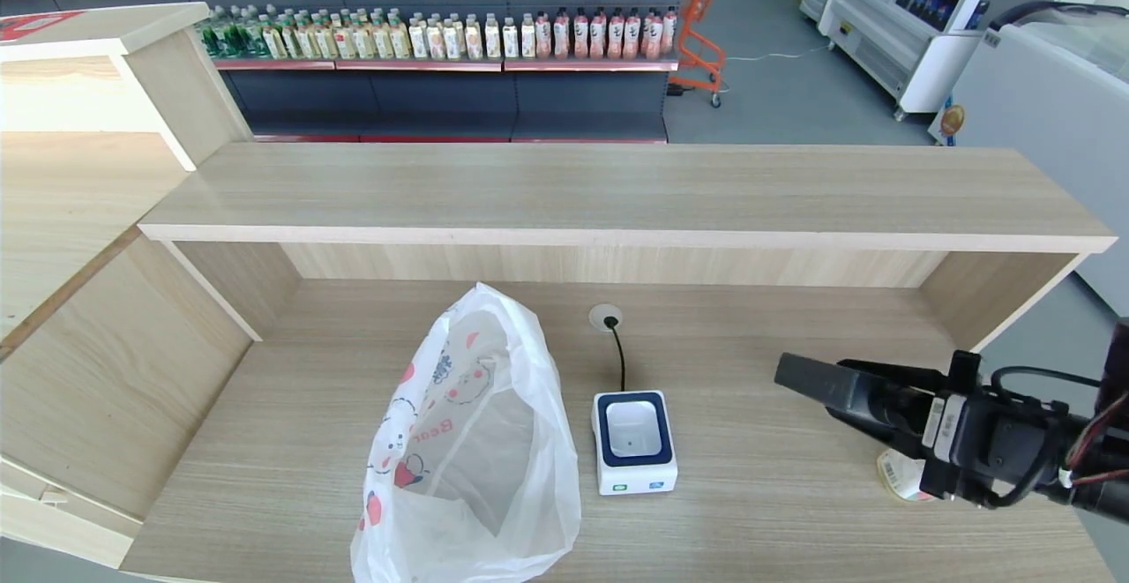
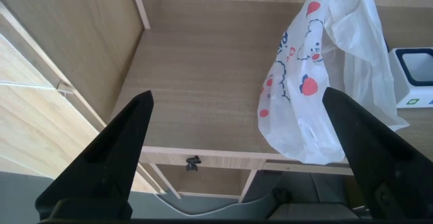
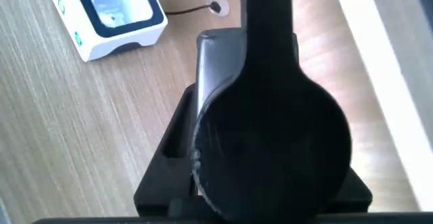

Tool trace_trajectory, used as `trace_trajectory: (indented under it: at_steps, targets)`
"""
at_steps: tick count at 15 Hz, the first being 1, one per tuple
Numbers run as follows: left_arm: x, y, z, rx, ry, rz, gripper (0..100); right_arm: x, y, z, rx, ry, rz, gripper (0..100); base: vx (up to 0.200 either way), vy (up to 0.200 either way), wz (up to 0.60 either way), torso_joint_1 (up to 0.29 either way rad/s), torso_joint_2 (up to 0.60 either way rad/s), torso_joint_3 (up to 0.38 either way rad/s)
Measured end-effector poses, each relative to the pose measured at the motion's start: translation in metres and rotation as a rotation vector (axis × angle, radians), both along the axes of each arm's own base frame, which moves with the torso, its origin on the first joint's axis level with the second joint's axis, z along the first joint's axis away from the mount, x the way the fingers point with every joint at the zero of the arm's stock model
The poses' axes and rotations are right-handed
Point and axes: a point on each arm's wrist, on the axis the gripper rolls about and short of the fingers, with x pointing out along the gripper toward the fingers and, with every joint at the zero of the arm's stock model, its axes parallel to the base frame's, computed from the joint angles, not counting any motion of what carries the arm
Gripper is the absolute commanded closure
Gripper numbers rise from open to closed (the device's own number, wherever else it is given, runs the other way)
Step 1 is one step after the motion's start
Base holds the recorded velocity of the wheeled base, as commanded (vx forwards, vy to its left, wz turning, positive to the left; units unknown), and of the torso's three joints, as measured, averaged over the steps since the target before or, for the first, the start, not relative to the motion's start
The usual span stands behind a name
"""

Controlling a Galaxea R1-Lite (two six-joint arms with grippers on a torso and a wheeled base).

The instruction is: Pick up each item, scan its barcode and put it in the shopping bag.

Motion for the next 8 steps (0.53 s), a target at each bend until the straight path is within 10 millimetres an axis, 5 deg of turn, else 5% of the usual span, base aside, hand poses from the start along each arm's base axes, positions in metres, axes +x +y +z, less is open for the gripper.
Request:
trace_trajectory:
  at_steps: [4, 8]
  targets:
    - [0.0, 0.0, 0.0, 0.0, 0.0, 0.0, 0, -0.011, 0.014, -0.004, -0.493, -0.568, 0.455, 100, 0.0, 0.0, 0.0, 0.0, 0.0, 0.0]
    - [0.0, 0.0, 0.0, 0.0, 0.0, 0.0, 0, -0.032, 0.05, -0.028, -0.508, -0.672, 0.879, 100, 0.0, 0.0, 0.0, 0.0, 0.0, 0.0]
